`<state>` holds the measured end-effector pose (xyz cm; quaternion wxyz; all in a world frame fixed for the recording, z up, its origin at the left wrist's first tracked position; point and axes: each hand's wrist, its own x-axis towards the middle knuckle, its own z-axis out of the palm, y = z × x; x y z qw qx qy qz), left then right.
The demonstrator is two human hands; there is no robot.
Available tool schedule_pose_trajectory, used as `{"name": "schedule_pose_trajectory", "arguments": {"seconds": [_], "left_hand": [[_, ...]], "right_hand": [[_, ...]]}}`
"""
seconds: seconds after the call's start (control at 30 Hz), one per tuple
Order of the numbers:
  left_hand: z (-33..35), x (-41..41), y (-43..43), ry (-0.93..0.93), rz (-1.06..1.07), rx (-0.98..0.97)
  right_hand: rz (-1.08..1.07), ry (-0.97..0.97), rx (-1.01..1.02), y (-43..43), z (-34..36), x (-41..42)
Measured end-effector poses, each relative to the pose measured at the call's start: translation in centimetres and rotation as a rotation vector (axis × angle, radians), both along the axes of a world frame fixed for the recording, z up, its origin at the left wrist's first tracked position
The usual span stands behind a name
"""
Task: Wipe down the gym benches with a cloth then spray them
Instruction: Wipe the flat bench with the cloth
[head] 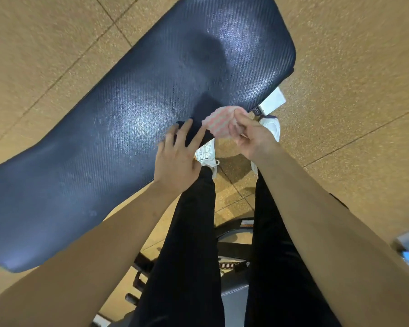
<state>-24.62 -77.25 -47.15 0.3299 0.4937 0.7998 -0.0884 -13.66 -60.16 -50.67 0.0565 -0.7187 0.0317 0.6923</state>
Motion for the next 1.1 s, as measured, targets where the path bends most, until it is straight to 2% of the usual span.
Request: {"name": "schedule_pose_trajectory", "arguments": {"seconds": [0.1,0.4,0.57,0.73,0.9,1.1], "left_hand": [[-0.1,0.9,1.5,-0.016,-0.021,-0.033],[0.8,3.0,4.6,-0.053,0.262,-0.134],[1.0,3.8,9.0,0.045,0.305,-0.1],[0.4,3.7,13.3,0.023,0.303,-0.023],[-0.3,3.6,14.2,-0.027,0.343,-0.05],[-0.3,3.4,14.3,-0.026,0.333,-0.082]], "right_hand": [[0.032,-0.033,0.069,2.3,-0.1,0.4],[0.136,-0.085,0.247,10.3,-0.6,1.9],[0.344,-0.071,0.344,14.2,-1.2,2.1],[0.519,-0.078,0.493,17.9,-1.6,1.9],[0.904,0.041,0.609,21.3,-1.1,-0.4],[1.139,0.058,0.726,23.0,-1.1,-5.2]]}}
